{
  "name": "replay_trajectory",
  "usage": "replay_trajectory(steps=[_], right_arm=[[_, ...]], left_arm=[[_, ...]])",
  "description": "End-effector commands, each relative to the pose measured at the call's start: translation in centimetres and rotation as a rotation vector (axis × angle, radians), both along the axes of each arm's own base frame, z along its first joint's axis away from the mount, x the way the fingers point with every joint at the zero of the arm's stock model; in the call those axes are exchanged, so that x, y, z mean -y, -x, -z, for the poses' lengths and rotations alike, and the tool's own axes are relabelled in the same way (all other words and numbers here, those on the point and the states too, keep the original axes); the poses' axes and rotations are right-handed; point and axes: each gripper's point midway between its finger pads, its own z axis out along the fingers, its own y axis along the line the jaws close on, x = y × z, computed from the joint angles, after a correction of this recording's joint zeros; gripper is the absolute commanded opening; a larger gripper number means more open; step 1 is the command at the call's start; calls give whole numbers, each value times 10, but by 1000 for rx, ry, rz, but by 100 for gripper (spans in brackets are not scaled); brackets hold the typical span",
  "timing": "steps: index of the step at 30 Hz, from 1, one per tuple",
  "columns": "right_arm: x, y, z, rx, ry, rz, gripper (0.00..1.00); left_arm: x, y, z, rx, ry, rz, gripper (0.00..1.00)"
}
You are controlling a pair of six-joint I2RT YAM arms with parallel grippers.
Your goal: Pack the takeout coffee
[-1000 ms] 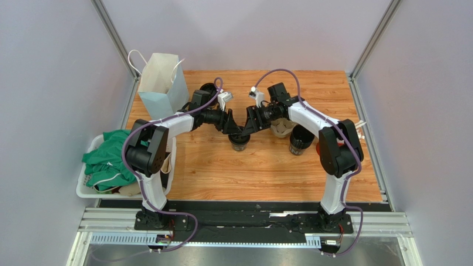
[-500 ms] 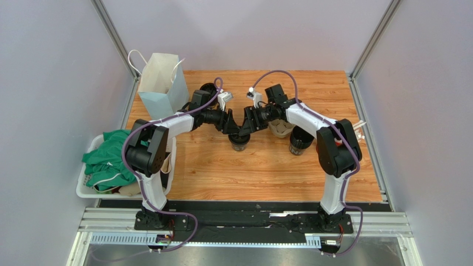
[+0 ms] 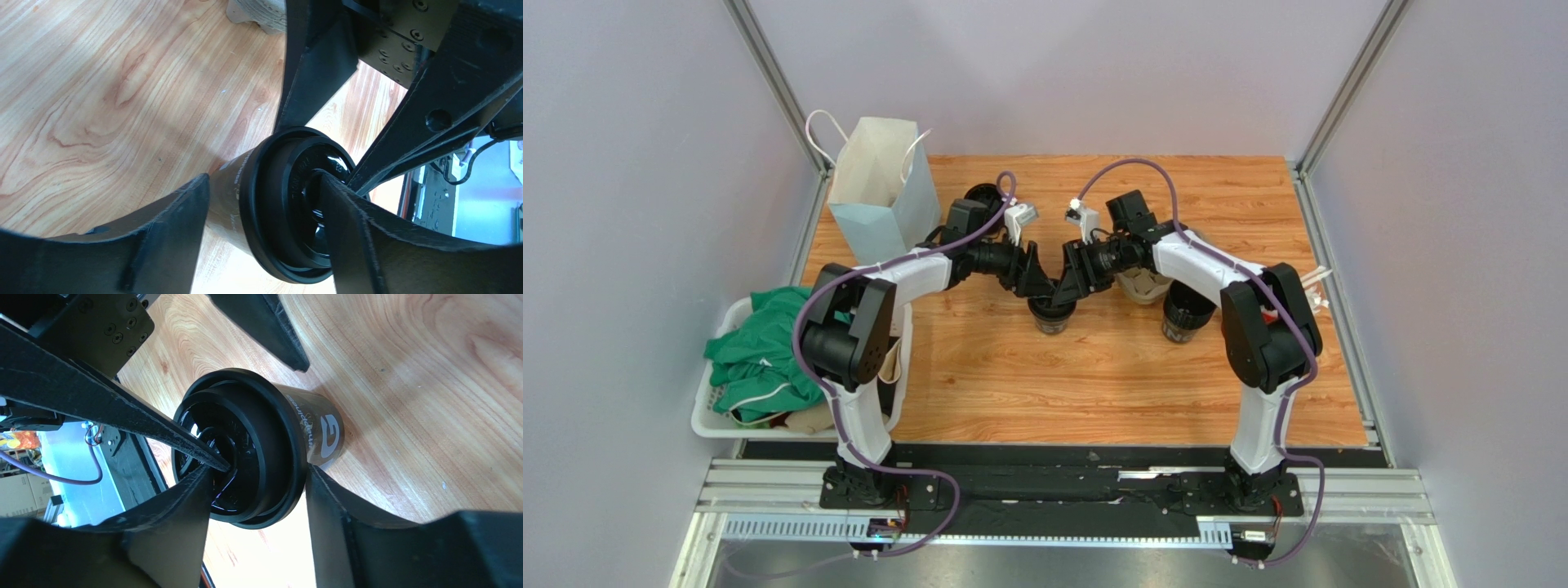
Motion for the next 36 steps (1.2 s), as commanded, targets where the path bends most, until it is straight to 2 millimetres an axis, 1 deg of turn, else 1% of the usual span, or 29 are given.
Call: replay_trajectory(steps=[1,2,4,5,8,9,10,11,13,14,17,19,23,26,28,32,34,36], right_arm=[[0,-1,17,26,44,-16,51],[0,-1,17,24,44,-15,50],[0,-1,19,20,47,-14,47],[0,-1,18,23,47,-13,47],[1,0,19,24,53,-12,47],[1,-1,18,25,55,-10,47],[1,-1,19,27,56,-10,46],[1,-1,19,26,58,-9,46],[2,-1,18,28,58,-8,46],[2,-1,18,29,61,-6,47],[3,-2,22,27,70,-2,47],[3,-3,23,26,74,2,47],[3,-4,25,25,84,5,47],[4,-6,24,33,86,9,47],[6,-6,25,52,94,-4,47],[5,-7,24,58,94,-5,47],[5,-8,23,59,95,-4,47],[4,-8,21,64,92,-6,48]], left_arm=[[-9,-4,34,1,-104,-33,77],[-10,-5,34,3,-105,-36,80],[-10,-5,34,2,-106,-37,84],[-9,-5,33,2,-100,-34,87],[-9,-5,27,-1,-72,-31,91],[-8,-9,21,21,-55,-34,92],[-7,-9,17,15,-39,-32,93],[-9,-12,9,19,-24,-39,95],[-9,-13,-5,21,18,-39,96],[-13,-15,-14,37,31,-48,96],[-17,-18,-33,73,59,-58,97],[-19,-18,-43,76,86,-57,97],[-30,-20,-64,107,124,-76,98],[-35,-18,-68,116,126,-73,98],[-38,-14,-62,105,103,-62,98],[-43,-5,-39,39,48,-57,98],[-45,-4,-28,11,29,-67,96],[-46,-5,-22,-3,19,-77,93]])
